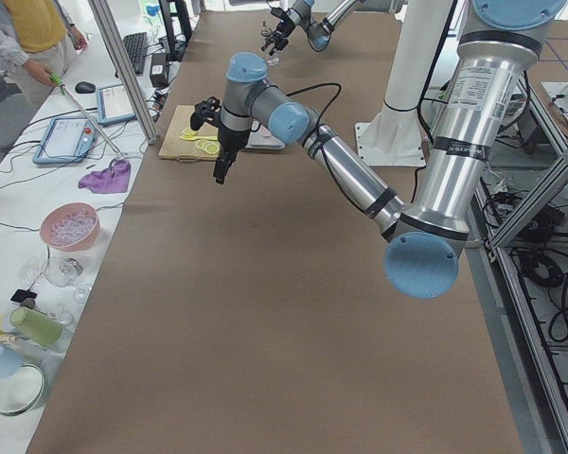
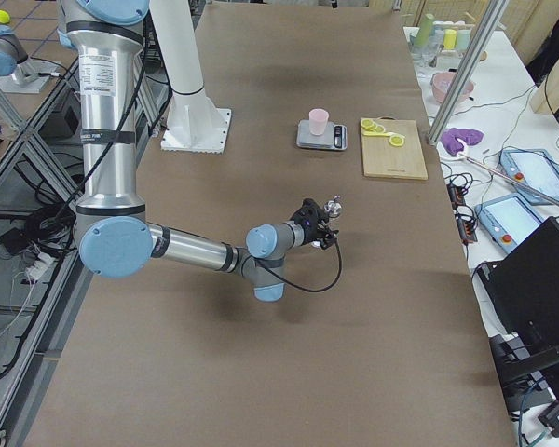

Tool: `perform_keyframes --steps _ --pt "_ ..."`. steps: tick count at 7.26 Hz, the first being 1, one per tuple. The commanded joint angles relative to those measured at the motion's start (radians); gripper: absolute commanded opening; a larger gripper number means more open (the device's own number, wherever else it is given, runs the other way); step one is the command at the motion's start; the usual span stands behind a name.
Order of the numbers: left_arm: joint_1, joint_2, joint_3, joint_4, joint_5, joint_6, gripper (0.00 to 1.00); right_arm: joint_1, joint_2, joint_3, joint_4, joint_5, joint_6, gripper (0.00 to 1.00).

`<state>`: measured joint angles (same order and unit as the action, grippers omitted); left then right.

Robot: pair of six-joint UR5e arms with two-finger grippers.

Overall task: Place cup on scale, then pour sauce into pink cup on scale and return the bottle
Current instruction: 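Lower the bottle onto the table and release it with the right gripper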

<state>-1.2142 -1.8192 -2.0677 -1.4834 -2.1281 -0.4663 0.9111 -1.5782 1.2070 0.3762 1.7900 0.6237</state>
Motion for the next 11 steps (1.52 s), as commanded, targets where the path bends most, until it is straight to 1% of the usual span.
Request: perform_keyframes --steps 1,2,6,7,8,11 --pt "0.001 -0.002 0.000 0.000 0.001 0.000 0.97 -0.001 0.003 -0.014 0.003 -0.001 0.007 0.00" --pt "0.001 -0.006 0.001 0.000 0.002 0.000 0.97 -0.006 0.009 -0.029 0.003 -0.001 0.010 0.00" --pt "0.001 -0.011 0.001 0.000 0.004 0.000 0.97 -0.009 0.020 -0.041 0.003 0.002 0.017 0.00" --pt "0.001 -0.011 0.001 0.000 0.004 0.000 0.97 -0.011 0.020 -0.049 0.003 0.003 0.017 0.16" --pt "0.001 -0.011 0.001 0.000 0.004 0.000 0.97 -0.015 0.020 -0.052 0.003 0.003 0.016 0.18" --pt "0.001 -0.009 -0.003 0.000 0.004 -0.002 0.97 -0.018 0.020 -0.064 0.004 0.006 0.016 0.19"
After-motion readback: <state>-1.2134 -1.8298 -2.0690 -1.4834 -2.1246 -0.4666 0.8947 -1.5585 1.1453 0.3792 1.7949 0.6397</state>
